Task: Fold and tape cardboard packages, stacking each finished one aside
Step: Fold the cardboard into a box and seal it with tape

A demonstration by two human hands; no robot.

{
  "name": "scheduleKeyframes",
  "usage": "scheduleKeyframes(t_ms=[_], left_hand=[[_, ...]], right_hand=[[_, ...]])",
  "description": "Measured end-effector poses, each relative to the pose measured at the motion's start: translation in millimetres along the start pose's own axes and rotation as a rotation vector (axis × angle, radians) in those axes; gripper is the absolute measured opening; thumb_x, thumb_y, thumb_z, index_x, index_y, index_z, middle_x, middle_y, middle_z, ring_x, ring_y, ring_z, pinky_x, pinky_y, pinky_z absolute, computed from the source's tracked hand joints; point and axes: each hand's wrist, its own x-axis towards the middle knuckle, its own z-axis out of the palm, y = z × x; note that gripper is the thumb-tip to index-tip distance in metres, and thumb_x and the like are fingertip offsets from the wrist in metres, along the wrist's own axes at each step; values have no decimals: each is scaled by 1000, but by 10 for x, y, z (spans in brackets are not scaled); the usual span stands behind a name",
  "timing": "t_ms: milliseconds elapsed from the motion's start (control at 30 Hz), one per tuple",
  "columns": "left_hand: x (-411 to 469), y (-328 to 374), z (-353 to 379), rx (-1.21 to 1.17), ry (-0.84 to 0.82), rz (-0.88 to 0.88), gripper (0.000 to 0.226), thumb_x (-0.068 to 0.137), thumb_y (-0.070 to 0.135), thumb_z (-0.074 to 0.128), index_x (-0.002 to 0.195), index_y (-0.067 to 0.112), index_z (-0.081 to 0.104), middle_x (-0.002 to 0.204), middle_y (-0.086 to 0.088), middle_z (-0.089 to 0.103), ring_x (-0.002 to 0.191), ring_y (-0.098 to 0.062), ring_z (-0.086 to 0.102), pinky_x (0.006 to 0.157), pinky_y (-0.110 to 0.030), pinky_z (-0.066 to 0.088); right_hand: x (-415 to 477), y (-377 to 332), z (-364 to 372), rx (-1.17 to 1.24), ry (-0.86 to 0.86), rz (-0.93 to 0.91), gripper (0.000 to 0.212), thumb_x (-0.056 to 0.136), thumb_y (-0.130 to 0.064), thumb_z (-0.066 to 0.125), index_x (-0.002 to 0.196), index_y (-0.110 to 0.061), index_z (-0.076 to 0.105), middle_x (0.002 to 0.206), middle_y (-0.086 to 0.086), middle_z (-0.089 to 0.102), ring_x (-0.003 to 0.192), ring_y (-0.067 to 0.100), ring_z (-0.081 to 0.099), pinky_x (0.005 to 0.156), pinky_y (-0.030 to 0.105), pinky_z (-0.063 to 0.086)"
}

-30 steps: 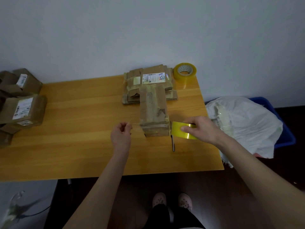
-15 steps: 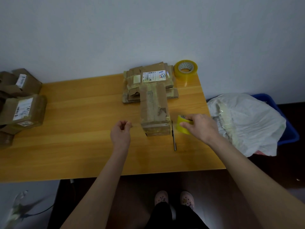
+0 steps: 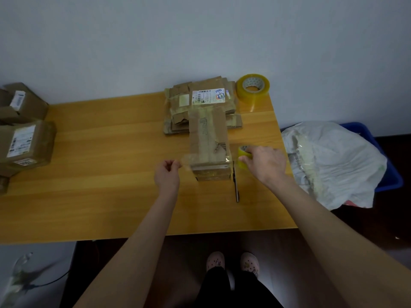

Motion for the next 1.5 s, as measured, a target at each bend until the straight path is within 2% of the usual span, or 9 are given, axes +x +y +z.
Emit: scheduleKeyframes(t_ms=[300,533,600,733,833,967,1133,1300,1500], left_hand=[[143,30,267,-99,-115,-89,9,97,15,51,98,8,57,104,-9,62,91,-19,61,83,-35,56],[186,-151,-32,-74,-27,-50,11,97,16,52,87,19,53,88,-3,61,79,-18,63,80,-45,57],[228,-189,-121,-58,-13,-13,3,96,17,54,98,17,56,95,-5,59,84,-22,64,79,-44,57],[340,-135,-250,-48,-48,-102,62,92,14,62,145,25,34,129,-12,43,95,-21,58,79,-32,53],[88,-57,-352,254,143,407,43,91,4,55,133,11,52,124,-14,47,101,-21,52,87,-33,48],[-206,-132,-29,560,-47,1041,43,85,1,49,124,13,63,129,-9,59,123,-33,51,104,-51,39],[-97,-246,131,864,-122,985,57,90,13,58,143,24,41,150,-5,39,136,-39,36,109,-59,24],[-89,-240,122,880,-112,984,62,87,14,65,143,24,41,149,-5,40,136,-38,36,108,-60,28],[-60,-240,83,849,-109,1000,51,91,16,57,141,24,45,146,-4,45,133,-37,41,107,-59,29]], right_hand=[[234,-157,145,62,-40,11,39,96,-48,48,129,-29,58,99,5,70,98,24,62,86,35,39],[284,-476,254,59,-40,-51,38,96,-47,49,120,-22,63,102,7,70,99,26,62,84,35,39],[303,-565,287,65,-48,-69,38,96,-47,49,122,-22,62,105,7,70,101,26,62,85,35,39],[300,-561,283,114,-82,-72,42,95,-49,50,130,-28,57,112,8,68,108,27,60,88,35,40],[301,-514,295,167,-109,-100,45,94,-50,51,132,-26,56,118,8,67,112,27,59,92,37,42],[309,-413,313,252,-168,-122,48,91,-48,58,133,-24,55,127,7,63,118,28,55,96,38,43],[296,-101,432,436,-274,-139,36,90,-38,64,116,-13,65,105,1,65,110,28,59,76,30,42],[313,-53,419,358,-225,-169,47,95,-45,52,136,-23,52,136,5,56,126,26,50,100,40,42],[404,-43,334,71,-160,-246,46,98,-49,41,140,-29,46,140,2,52,130,26,41,102,41,36]])
